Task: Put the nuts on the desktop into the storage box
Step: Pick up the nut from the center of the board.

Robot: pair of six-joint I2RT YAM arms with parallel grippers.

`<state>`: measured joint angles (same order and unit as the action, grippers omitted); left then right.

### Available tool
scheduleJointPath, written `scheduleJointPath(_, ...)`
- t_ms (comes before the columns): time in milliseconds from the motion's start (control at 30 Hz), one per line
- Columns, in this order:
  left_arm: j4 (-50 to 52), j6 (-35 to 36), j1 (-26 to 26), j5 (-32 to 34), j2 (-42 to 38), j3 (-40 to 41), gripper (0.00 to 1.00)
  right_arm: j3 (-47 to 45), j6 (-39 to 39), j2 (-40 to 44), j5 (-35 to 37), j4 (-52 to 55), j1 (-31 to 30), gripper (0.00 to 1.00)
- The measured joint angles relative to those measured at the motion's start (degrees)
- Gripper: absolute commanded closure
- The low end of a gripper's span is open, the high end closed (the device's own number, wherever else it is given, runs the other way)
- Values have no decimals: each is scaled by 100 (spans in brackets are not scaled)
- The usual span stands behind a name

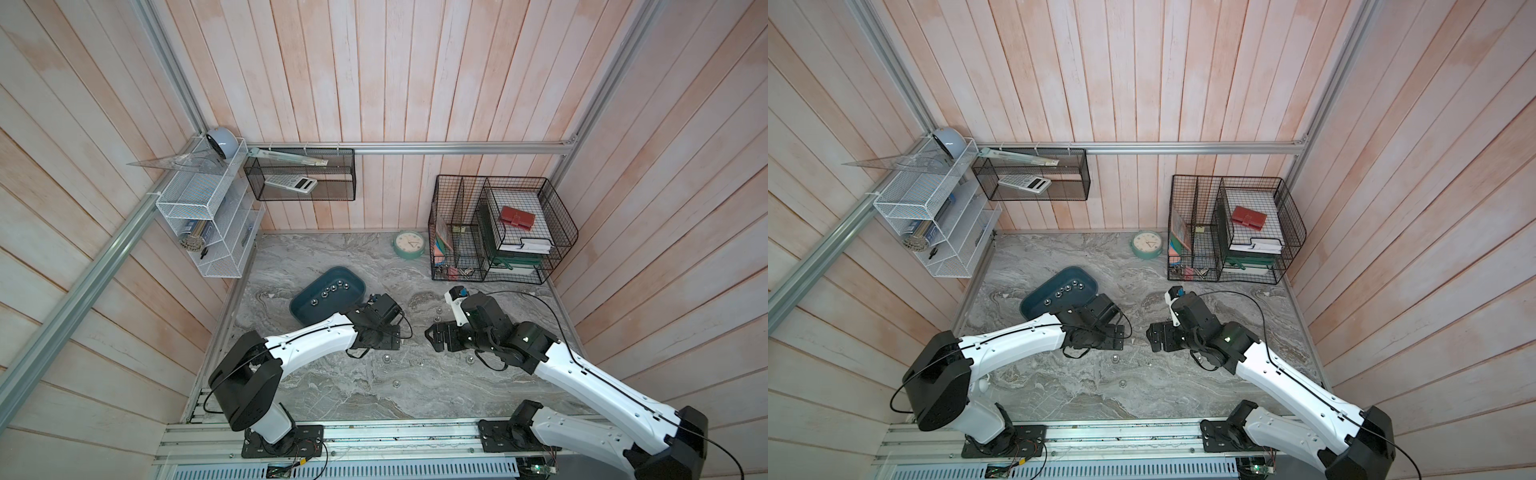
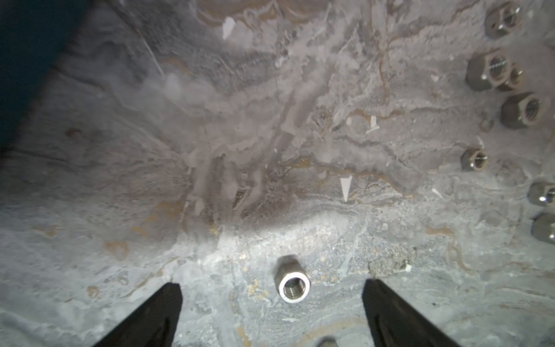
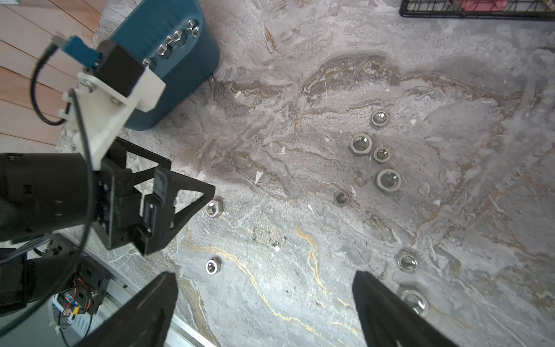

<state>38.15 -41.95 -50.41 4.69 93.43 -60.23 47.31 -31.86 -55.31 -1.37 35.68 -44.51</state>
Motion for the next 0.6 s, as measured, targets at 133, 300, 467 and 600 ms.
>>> scheduleJointPath(133, -33, -101, -181, -26, 221, 9, 2, -271, -118, 367, -142, 94, -44, 2)
scheduleJointPath(300, -92, -227, -236, -46, 223, 37, 11, -483, -184, 616, -501, 166, -188, 2)
scheduleJointPath(467, -162, -343, -293, -76, 289, 125, 19, -634, -260, 590, -758, 170, -428, 2)
scheduleJointPath(600, -219, -407, -334, -144, 452, 129, 37, -636, -264, 549, -776, 173, -549, 2)
